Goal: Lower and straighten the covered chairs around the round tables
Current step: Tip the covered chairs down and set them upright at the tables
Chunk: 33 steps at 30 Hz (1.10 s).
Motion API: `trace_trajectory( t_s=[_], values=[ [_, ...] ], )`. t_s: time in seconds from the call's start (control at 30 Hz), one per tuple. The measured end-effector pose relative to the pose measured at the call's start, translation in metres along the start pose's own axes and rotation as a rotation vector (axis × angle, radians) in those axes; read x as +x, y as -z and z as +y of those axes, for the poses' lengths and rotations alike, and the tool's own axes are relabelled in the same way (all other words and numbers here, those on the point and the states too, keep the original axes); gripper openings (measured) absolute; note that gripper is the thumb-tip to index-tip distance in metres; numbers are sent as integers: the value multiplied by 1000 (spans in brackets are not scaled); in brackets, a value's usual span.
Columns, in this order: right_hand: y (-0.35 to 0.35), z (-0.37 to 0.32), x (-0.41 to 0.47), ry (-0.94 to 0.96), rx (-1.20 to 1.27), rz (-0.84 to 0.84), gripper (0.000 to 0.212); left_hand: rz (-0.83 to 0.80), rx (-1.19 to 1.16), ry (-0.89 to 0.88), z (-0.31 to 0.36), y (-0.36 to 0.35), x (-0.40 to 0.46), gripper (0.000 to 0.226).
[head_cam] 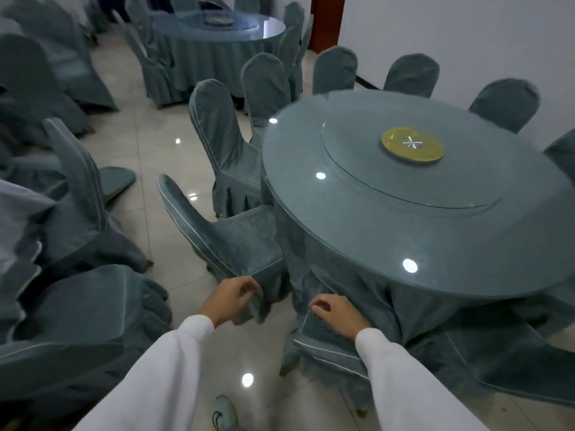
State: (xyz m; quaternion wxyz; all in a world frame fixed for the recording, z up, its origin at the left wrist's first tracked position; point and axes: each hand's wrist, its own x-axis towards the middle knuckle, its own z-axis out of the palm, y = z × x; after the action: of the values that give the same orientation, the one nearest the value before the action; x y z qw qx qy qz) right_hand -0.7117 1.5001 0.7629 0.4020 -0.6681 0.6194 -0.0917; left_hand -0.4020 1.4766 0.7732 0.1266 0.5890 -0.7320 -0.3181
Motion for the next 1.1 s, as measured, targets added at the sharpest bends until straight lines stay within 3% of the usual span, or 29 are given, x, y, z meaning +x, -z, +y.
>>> trace_trajectory(
  t_s=[0.27,0.5,1.1],
  values=[
    [-43,-119,112,48,19,0,12,135,-148,36,-97,102,41,18],
    [-64,-180,195,83,50,0,11,204,-258,56,-153,158,90,16],
    [-14,-244,441,-2,181,65,13,73,-207,-11,-221,302,331,15]
  ],
)
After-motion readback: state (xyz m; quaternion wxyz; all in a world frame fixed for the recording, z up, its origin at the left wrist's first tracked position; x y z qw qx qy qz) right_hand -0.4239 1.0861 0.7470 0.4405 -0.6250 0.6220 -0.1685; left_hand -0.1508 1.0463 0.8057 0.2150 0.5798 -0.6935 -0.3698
